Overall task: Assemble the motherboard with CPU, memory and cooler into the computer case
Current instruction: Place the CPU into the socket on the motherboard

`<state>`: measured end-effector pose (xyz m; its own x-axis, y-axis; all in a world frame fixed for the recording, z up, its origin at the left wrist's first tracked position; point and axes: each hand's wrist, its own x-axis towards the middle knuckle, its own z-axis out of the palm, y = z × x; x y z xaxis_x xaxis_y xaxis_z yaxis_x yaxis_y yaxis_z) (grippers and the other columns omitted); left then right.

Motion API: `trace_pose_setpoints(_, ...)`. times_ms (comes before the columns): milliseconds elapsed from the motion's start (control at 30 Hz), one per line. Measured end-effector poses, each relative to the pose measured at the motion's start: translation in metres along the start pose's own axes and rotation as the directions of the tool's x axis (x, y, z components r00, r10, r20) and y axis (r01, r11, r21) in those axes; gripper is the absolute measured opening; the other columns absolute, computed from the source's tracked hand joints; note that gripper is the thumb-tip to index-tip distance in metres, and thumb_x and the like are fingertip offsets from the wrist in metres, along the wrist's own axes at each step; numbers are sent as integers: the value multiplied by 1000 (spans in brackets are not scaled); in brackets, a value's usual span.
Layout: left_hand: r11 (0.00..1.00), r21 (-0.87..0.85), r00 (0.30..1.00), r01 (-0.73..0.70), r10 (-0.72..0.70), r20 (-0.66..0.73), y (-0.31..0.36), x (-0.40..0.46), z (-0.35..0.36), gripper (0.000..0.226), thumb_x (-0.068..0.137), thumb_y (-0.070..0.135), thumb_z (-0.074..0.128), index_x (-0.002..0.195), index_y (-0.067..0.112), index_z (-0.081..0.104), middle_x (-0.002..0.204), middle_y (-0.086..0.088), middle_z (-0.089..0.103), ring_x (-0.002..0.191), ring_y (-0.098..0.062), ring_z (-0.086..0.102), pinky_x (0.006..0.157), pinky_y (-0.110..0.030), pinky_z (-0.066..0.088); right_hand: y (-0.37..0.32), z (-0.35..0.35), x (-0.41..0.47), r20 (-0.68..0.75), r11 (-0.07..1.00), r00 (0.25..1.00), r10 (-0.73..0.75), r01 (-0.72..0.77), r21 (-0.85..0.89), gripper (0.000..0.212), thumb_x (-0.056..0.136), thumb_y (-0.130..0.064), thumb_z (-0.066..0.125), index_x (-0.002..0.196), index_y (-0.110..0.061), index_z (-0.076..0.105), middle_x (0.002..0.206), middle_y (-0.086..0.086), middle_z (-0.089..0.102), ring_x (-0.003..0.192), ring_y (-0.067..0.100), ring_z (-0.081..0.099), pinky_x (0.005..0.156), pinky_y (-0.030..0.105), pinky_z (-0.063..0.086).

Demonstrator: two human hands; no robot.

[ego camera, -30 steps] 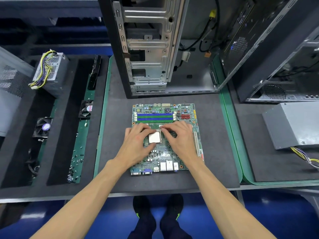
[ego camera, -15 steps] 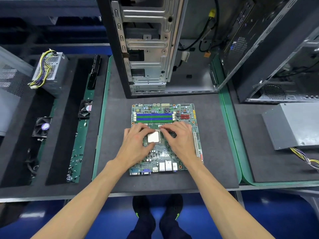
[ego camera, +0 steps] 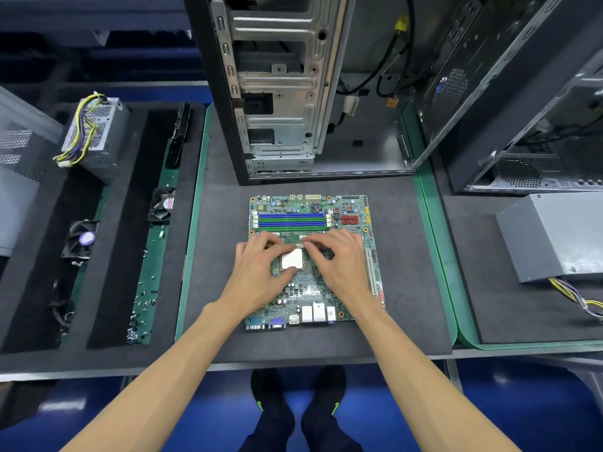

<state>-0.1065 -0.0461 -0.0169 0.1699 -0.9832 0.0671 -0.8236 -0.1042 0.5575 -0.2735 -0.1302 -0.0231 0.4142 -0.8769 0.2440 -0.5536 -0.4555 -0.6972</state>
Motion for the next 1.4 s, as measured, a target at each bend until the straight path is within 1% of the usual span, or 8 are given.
trace_pose_setpoints(300,992,126,999,25,-21,-34,8,-4,1,39,85,40,74,122,29,70,107,6,53,108,-18,47,93,-34,29,-2,-1,-2,6,1000,1000,-6,6,16,9,90,-27,77,95,-20,78,81,-11,69,80,14,58,87,38,37)
trace_pose_setpoints(500,997,60,998,44,-42,-41,7,-11,0,39,90,37,69,129,31,65,112,8,52,111,-13,45,98,-34,29,-2,-2,-4,46,999,999,-15,13,41,21,93,-44,68,88,-25,74,82,-18,65,81,6,53,91,35,33)
trace_pose_setpoints(600,998,59,990,2,7,-139,6,-16,0,30,89,26,72,119,23,70,111,5,58,108,-15,51,96,-34,33,-2,-2,-5,47,999,999,-13,11,46,25,93,-49,63,87,-27,72,80,-21,62,80,5,52,92,34,32)
trace_pose_setpoints(700,973,175,972,-150,178,-153,6,-22,4,20,89,16,72,110,14,73,109,1,64,105,-21,58,92,-36,39,-2,-2,-5,45,999,999,-6,3,54,22,93,-48,63,88,-28,72,80,-23,61,80,4,52,93,33,32)
trace_pose_setpoints(800,948,195,960,-250,269,-79,8,-27,12,26,92,12,67,117,8,69,115,-1,66,109,-22,59,95,-35,41,-2,-2,-7,44,998,999,-6,3,63,17,94,-43,66,91,-28,72,80,-21,64,81,4,53,92,33,33)
trace_pose_setpoints(967,949,182,958,-257,275,-80,8,-24,12,26,90,8,68,116,8,71,117,0,68,106,-20,62,94,-33,43,-4,-4,-9,22,997,1000,-12,11,79,11,94,-39,68,90,-28,69,80,-18,65,82,2,55,94,28,32)
trace_pose_setpoints(1200,953,187,961,-237,258,-96,10,-24,12,23,91,8,64,113,10,72,113,2,69,103,-19,62,93,-30,41,-9,-6,-13,37,999,999,-13,11,53,12,92,-32,70,85,-23,68,79,-19,62,80,6,52,91,32,32)
trace_pose_setpoints(1400,955,168,959,-244,263,-103,9,-29,14,31,88,9,58,116,9,71,120,0,68,109,-18,60,97,-29,38,-15,-3,-28,173,994,982,70,-53,-98,11,89,-28,67,83,-23,59,83,-13,62,85,14,49,84,35,31)
